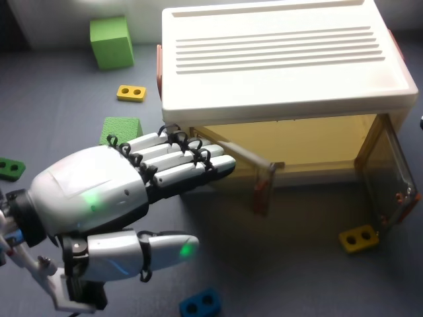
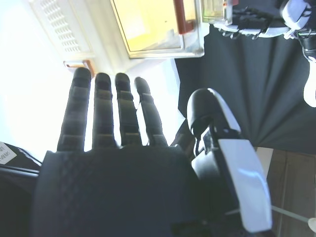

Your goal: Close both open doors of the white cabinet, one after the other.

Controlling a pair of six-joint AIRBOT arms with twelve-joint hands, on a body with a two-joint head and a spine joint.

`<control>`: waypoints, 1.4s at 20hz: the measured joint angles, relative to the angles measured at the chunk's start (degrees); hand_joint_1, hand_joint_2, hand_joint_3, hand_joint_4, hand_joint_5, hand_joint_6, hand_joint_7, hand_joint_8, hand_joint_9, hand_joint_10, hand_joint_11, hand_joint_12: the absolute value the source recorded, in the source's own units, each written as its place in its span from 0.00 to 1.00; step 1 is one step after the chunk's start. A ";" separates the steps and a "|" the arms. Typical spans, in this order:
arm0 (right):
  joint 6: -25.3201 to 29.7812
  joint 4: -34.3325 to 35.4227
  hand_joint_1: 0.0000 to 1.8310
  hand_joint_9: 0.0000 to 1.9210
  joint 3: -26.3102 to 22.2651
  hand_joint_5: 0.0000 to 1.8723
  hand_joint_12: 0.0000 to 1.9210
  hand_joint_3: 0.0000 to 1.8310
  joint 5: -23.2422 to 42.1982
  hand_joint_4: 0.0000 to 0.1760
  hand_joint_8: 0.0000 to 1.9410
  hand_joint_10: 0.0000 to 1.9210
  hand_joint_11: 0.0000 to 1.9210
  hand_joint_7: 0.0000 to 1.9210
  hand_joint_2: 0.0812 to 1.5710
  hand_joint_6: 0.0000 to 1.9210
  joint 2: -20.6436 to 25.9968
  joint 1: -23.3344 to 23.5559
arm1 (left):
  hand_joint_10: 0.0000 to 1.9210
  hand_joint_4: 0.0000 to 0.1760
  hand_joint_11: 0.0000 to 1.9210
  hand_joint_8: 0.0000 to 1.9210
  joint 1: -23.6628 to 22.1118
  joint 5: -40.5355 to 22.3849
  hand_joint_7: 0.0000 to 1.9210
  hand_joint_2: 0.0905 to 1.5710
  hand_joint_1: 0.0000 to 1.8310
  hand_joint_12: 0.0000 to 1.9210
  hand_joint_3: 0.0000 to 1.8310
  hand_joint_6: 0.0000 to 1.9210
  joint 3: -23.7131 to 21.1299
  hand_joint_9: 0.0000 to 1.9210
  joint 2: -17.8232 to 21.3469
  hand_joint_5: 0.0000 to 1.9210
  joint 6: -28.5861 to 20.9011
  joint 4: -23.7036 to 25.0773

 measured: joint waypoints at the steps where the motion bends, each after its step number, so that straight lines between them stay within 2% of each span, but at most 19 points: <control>1: 0.00 0.04 0.06 0.09 0.00 0.09 0.02 0.00 0.02 0.00 0.00 0.01 0.12 0.09 0.94 0.00 0.00 0.00 | 0.00 0.00 0.00 0.00 -0.37 0.50 0.08 0.90 0.00 0.20 0.00 0.00 0.28 0.07 -0.24 0.09 0.00 0.31; 8: 0.02 0.02 0.08 0.07 0.02 0.09 0.00 0.00 0.02 0.00 0.00 0.00 0.10 0.08 0.94 0.00 -0.02 -0.07 | 0.00 0.00 0.00 0.00 -1.03 1.33 0.06 0.91 0.00 0.16 0.00 0.00 0.90 0.05 -1.18 0.07 0.00 0.70; 9: 0.02 0.02 0.02 0.06 0.02 0.08 0.00 0.00 0.00 0.00 0.00 0.00 0.09 0.07 0.92 0.00 -0.02 -0.09 | 0.00 0.00 0.00 0.00 -1.03 1.27 0.06 0.91 0.00 0.16 0.00 0.01 0.90 0.05 -1.18 0.08 0.00 0.70; 10: 0.00 -0.02 0.00 0.06 0.00 0.08 0.00 0.00 0.07 0.04 0.00 0.00 0.09 0.06 0.91 0.00 -0.02 -0.48 | 0.00 0.00 0.00 0.00 -1.03 1.09 0.07 0.91 0.00 0.18 0.00 0.00 0.87 0.06 -1.16 0.08 0.00 0.70; 11: 0.00 -0.09 0.00 0.06 0.00 0.08 0.00 0.00 -0.07 0.00 0.00 0.00 0.09 0.06 0.91 0.00 -0.04 -0.63 | 0.00 0.00 0.00 0.00 -1.01 1.11 0.07 0.92 0.00 0.22 0.00 0.00 0.68 0.07 -1.01 0.07 0.00 0.66; 19: 0.04 -0.55 0.02 0.04 0.00 0.06 0.00 0.00 -0.02 0.01 0.00 0.00 0.06 0.05 0.90 0.00 -0.02 -1.31 | 0.00 0.00 0.00 0.00 3.06 -0.28 0.00 0.91 0.00 0.12 0.00 0.00 -1.97 0.00 2.40 0.01 -0.09 -0.68; 21: 0.04 -1.01 0.01 0.03 0.00 0.05 0.00 0.00 -0.46 0.05 0.00 0.00 0.05 0.04 0.91 0.00 -0.04 -1.31 | 0.00 0.00 0.00 0.00 5.29 -0.98 0.03 0.91 0.00 0.23 0.00 0.00 -3.04 0.04 3.76 0.05 0.70 -2.82; 22: 0.02 -1.42 0.01 0.03 -0.04 0.05 0.00 0.00 -0.63 0.00 0.00 0.00 0.05 0.04 0.92 0.00 -0.04 -1.31 | 0.00 0.00 0.00 0.00 6.34 -1.68 0.04 0.91 0.00 0.31 0.00 0.00 -3.65 0.05 4.61 0.06 1.57 -4.24; 23: 0.02 -1.51 0.02 0.03 -0.31 0.05 0.00 0.00 -0.85 0.00 0.00 0.00 0.06 0.04 0.92 0.00 -0.02 -1.31 | 0.00 0.00 0.00 0.00 7.04 -2.21 0.04 0.90 0.00 0.32 0.00 0.00 -4.02 0.05 5.20 0.05 2.49 -5.16; 25: 0.04 -2.58 0.00 0.03 -0.55 0.05 0.00 0.00 -1.49 0.00 0.00 0.00 0.05 0.04 0.90 0.00 -0.04 -1.31 | 0.00 0.00 0.00 0.00 8.79 -3.26 0.04 0.92 0.00 0.29 0.00 0.00 -4.57 0.04 5.97 0.05 4.22 -8.66; 27: 0.04 -2.91 0.00 0.02 -0.59 0.05 0.00 0.00 -2.16 0.00 0.00 0.00 0.05 0.03 0.90 0.00 -0.04 -1.31 | 0.00 0.00 0.00 0.00 10.10 -4.09 0.01 0.94 0.00 0.16 0.01 0.00 -5.42 0.02 6.93 0.03 5.73 -10.99; 28: 0.02 -2.91 0.00 0.02 -0.59 0.05 0.00 0.00 -2.36 0.00 0.00 0.00 0.05 0.03 0.90 0.00 -0.04 -1.31 | 0.00 0.00 0.00 0.00 10.91 -5.03 0.01 0.94 0.00 0.15 0.01 0.00 -6.03 0.01 7.34 0.02 6.36 -12.24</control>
